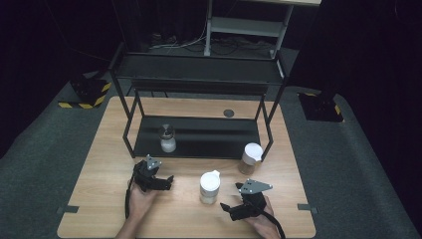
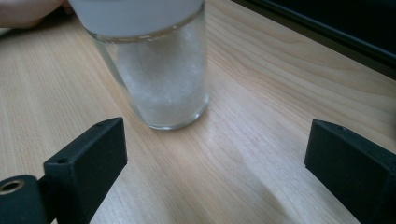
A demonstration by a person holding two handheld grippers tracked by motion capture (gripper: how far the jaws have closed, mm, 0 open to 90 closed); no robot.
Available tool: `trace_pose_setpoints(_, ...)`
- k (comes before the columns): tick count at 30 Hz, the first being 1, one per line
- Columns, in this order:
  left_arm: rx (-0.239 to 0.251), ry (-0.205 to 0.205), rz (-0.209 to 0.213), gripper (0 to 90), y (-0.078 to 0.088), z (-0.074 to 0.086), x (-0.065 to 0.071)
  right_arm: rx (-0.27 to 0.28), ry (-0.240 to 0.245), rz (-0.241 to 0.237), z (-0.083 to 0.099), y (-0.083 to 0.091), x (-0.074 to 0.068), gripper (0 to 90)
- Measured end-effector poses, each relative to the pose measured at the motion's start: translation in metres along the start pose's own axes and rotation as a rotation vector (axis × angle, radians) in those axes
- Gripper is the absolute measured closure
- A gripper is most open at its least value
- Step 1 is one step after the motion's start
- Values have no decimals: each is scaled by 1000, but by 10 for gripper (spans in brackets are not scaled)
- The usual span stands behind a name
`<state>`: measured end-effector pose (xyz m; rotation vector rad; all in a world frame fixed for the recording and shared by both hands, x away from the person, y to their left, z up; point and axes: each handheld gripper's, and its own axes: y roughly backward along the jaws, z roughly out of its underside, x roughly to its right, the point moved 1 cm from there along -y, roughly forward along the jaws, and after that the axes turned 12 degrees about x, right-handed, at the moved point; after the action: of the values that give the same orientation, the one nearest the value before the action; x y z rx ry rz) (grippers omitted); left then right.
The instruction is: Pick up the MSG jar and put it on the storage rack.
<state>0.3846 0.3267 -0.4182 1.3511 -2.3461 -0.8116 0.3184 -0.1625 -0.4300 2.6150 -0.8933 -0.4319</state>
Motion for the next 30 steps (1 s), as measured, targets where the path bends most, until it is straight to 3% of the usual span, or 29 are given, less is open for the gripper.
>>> trace_pose_setpoints(14,0,2,0,16,0,0,0,2,20,-51,-6,-17,-6,52)
trace_pose_setpoints(30,0,2,0,16,0,0,0,11,21,-70,-11,-33,-12,53)
